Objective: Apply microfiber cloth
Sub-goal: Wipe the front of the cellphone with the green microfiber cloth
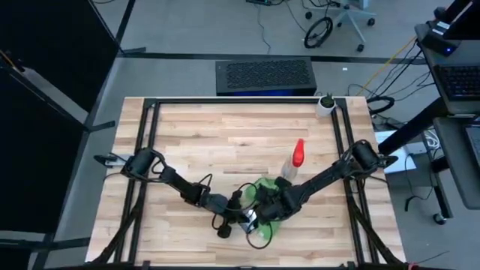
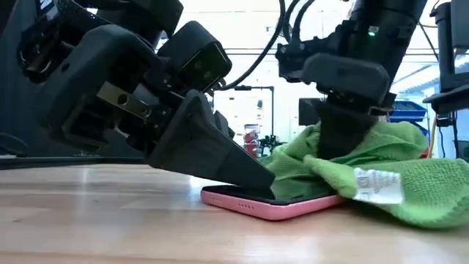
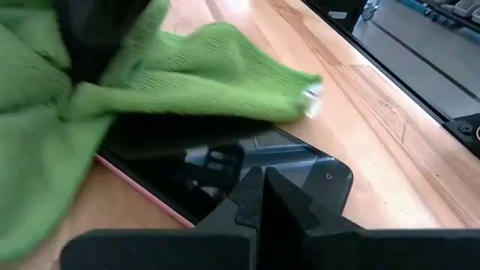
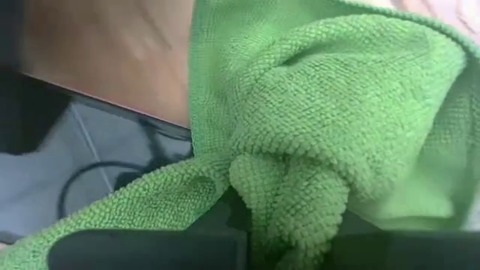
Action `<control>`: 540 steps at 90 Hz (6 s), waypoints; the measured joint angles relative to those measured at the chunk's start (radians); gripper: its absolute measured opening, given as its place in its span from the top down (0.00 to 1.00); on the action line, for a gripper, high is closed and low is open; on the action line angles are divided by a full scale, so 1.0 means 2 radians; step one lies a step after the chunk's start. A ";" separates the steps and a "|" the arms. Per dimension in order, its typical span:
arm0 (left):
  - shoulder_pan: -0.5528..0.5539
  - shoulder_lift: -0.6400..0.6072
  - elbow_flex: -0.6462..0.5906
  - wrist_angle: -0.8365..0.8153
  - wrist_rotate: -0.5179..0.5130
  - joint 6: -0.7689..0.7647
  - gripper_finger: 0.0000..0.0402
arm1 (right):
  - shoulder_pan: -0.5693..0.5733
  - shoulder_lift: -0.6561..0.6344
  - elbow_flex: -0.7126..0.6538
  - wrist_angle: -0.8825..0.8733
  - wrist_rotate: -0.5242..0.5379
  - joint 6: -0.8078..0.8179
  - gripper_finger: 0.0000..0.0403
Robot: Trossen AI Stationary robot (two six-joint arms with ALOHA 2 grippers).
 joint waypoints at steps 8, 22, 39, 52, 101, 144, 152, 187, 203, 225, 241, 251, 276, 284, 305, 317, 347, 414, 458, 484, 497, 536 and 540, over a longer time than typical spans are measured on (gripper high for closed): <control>0.000 0.000 0.000 0.000 0.000 0.000 1.00 | 0.002 -0.012 0.000 -0.008 -0.008 -0.006 0.94; 0.000 0.000 0.000 0.000 0.000 0.000 1.00 | 0.019 -0.033 0.016 0.070 -0.020 -0.034 0.94; 0.000 0.000 0.000 0.001 0.001 0.001 1.00 | 0.024 -0.001 0.014 0.117 -0.017 -0.041 0.94; 0.000 0.000 -0.001 0.001 0.000 0.001 1.00 | 0.022 0.022 0.011 0.103 -0.024 -0.036 0.94; 0.000 0.000 -0.001 0.003 0.002 0.003 1.00 | 0.034 -0.033 0.008 0.058 -0.017 -0.028 0.94; 0.005 0.001 -0.001 0.008 0.012 0.004 1.00 | 0.056 0.020 0.012 0.030 -0.032 -0.011 0.94; 0.005 0.001 -0.001 0.008 0.011 0.013 1.00 | 0.054 0.017 0.010 -0.027 -0.020 0.006 0.94; 0.005 0.001 -0.001 0.009 0.012 0.013 1.00 | 0.053 -0.007 0.021 0.057 0.024 -0.012 0.94; 0.005 0.001 -0.001 0.008 0.011 0.013 1.00 | 0.036 0.020 0.021 0.113 0.027 -0.057 0.94; 0.005 0.001 0.000 0.008 0.011 0.013 1.00 | 0.011 0.043 0.026 0.022 0.010 -0.057 0.94; 0.006 0.001 0.000 0.009 0.008 0.013 1.00 | 0.008 0.031 0.023 -0.034 0.012 -0.033 0.94; 0.006 0.001 0.000 0.009 0.008 0.014 1.00 | 0.011 0.009 0.019 -0.036 0.008 -0.016 0.94; 0.006 -0.003 -0.001 0.009 0.009 0.013 1.00 | 0.032 -0.042 0.020 -0.034 0.001 0.010 0.94; 0.005 -0.013 -0.002 0.000 0.012 0.016 1.00 | 0.043 -0.062 0.020 -0.043 -0.001 0.014 0.94; 0.008 -0.040 -0.003 -0.028 0.013 0.015 1.00 | 0.077 -0.080 0.021 -0.069 0.018 0.065 0.94; 0.009 -0.062 -0.002 -0.064 0.011 0.016 1.00 | 0.100 -0.070 0.021 -0.070 0.022 0.107 0.94; 0.022 -0.112 -0.002 -0.185 -0.002 0.039 1.00 | 0.158 -0.053 0.021 -0.111 0.025 0.230 0.77; 0.050 -0.115 -0.001 -0.210 -0.005 0.039 1.00 | 0.210 -0.060 0.022 -0.183 -0.038 0.401 0.31; 0.048 -0.115 0.000 -0.211 -0.003 0.038 1.00 | 0.205 -0.059 -0.080 -0.073 -0.065 0.374 0.48; 0.045 -0.125 0.000 -0.235 -0.002 0.038 1.00 | 0.197 -0.063 -0.114 0.026 -0.054 0.341 0.85; 0.036 -0.148 0.000 -0.271 -0.002 0.039 1.00 | 0.182 -0.060 -0.068 0.004 0.002 0.263 0.96; 0.049 -0.114 0.000 -0.241 -0.013 0.064 1.00 | 0.129 -0.029 -0.045 0.055 0.020 0.150 0.99; 0.048 -0.102 0.000 -0.228 -0.010 0.062 1.00 | 0.129 -0.018 -0.045 0.062 0.016 0.147 0.99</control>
